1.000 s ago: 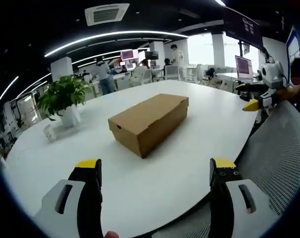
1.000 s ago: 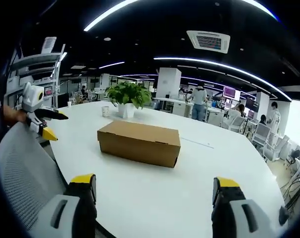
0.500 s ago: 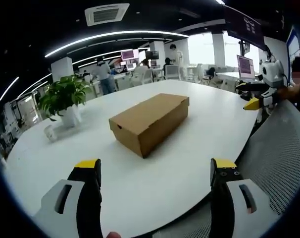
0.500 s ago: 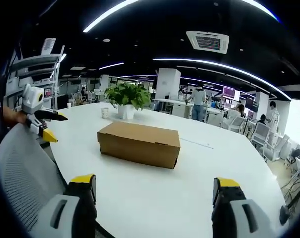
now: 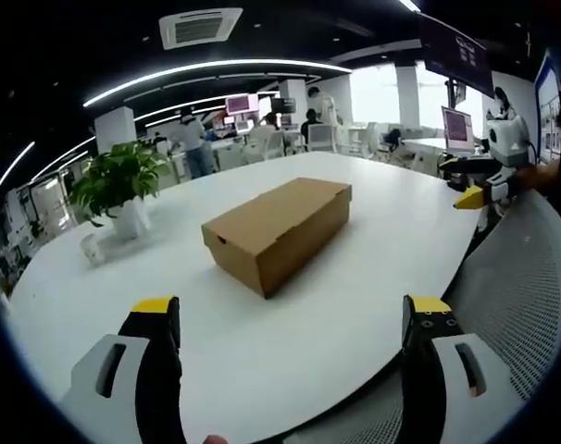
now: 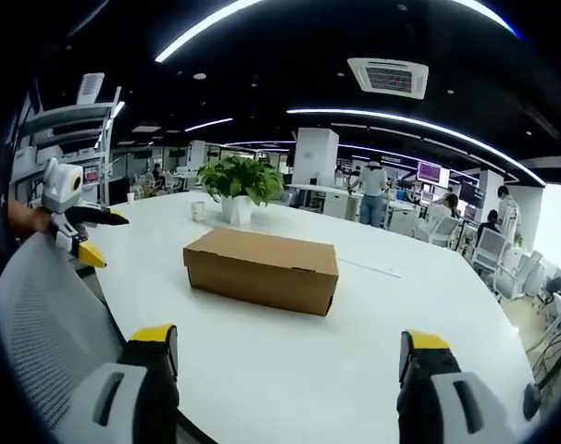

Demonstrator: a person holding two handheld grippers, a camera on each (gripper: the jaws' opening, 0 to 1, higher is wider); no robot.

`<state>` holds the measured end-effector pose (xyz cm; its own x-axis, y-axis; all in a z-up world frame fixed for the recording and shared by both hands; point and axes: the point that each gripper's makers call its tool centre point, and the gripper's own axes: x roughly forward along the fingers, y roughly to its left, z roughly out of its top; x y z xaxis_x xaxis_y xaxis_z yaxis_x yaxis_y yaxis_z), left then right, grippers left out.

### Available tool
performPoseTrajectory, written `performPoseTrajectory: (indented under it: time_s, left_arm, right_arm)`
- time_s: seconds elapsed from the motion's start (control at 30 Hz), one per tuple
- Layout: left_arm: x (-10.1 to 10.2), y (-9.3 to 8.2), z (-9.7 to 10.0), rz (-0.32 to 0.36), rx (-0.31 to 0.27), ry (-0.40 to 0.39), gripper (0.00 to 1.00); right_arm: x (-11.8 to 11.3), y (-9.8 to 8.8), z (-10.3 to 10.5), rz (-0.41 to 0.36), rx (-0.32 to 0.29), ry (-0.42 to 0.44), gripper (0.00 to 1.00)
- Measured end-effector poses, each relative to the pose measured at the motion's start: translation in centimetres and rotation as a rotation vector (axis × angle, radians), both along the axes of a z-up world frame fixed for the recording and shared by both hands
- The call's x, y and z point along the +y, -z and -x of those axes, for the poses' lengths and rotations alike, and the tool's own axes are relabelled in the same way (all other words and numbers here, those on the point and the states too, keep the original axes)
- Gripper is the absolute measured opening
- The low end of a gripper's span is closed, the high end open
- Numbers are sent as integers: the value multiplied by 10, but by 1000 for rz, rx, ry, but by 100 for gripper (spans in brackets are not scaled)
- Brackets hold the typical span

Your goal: Operate the shoe box by opening the lid, removing the specified soft item, and placing it in the target area until the item is outside and the box remains undamaged.

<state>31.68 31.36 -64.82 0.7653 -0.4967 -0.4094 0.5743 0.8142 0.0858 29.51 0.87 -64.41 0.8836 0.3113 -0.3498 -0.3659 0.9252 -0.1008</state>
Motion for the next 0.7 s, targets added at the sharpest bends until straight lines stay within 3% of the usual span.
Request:
performPoseTrajectory:
  time_s: [0.23, 0.43, 0.7]
  left_arm:
    - [0, -6, 0, -16, 0, 9, 99]
    - [3, -19, -10, 3, -7, -10, 99]
    - [-1, -23, -22, -6, -4, -3, 99]
  right_arm:
    - [4, -1, 1, 1, 14, -24, 99]
    - [4, -3, -2, -8, 24, -33, 99]
    - [11, -8, -10, -9, 26, -67, 99]
